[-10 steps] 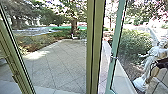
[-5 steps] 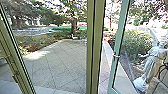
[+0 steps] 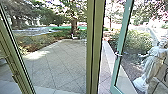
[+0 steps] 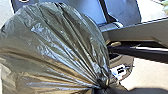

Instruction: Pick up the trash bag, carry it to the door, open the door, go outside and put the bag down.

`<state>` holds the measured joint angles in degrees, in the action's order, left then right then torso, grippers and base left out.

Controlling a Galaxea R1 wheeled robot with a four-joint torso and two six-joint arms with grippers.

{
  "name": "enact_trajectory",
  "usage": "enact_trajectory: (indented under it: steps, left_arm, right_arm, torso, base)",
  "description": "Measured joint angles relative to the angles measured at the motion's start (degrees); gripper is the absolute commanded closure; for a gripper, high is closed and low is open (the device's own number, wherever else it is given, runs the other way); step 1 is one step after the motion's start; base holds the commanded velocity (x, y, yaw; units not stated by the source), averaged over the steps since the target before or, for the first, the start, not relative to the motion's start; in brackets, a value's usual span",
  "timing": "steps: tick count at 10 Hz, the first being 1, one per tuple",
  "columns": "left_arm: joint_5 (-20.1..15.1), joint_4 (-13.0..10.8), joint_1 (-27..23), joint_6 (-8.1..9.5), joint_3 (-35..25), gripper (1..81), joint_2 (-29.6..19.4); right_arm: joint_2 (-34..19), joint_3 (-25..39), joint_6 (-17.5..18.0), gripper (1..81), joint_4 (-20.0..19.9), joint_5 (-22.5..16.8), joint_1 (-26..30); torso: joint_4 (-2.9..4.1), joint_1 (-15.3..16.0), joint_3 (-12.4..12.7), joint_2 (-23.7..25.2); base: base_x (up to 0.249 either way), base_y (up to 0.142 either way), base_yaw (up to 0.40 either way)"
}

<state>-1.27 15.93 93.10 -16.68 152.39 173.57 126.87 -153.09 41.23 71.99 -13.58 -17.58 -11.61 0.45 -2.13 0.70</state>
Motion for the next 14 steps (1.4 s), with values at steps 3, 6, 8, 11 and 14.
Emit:
enact_trajectory:
  steps: [3, 6, 8, 11, 14]
  left_arm:
    - [0.0, 0.0, 0.1, 0.00, 0.0, 81.1, 0.4]
    - [0.2, 0.0, 0.1, 0.00, 0.0, 81.1, 0.6]
    - [0.2, 0.0, 0.1, 0.00, 0.0, 81.1, 0.7]
    - [0.1, 0.0, 0.1, 0.00, 0.0, 81.1, 0.7]
    - [0.2, 0.0, 0.1, 0.00, 0.0, 81.1, 0.7]
  right_arm:
    - [0.2, -0.6, 0.4, 1.0, -3.5, -3.3, 1.7]
    - [1.3, -2.2, 0.1, 1.0, -15.0, -9.9, 4.4]
    - [2.4, -2.5, -0.4, 1.0, -24.5, -13.6, 3.2]
    - [4.1, 0.1, -3.0, 1.0, -38.0, -19.8, 2.5]
    - [2.1, 2.7, -11.5, 1.0, -55.8, -26.6, 1.4]
  torso:
    - [0.00, 0.0, 0.0, 0.0]
    - [0.00, 0.0, 0.0, 0.0]
    - [0.00, 0.0, 0.0, 0.0]
    - [0.00, 0.0, 0.0, 0.0]
    - [0.00, 0.0, 0.0, 0.0]
  base:
    - [0.000, 0.000, 0.000]
    - [0.000, 0.000, 0.000]
    - [0.000, 0.000, 0.000]
    - [0.000, 0.000, 0.000]
    - [0.000, 0.000, 0.000]
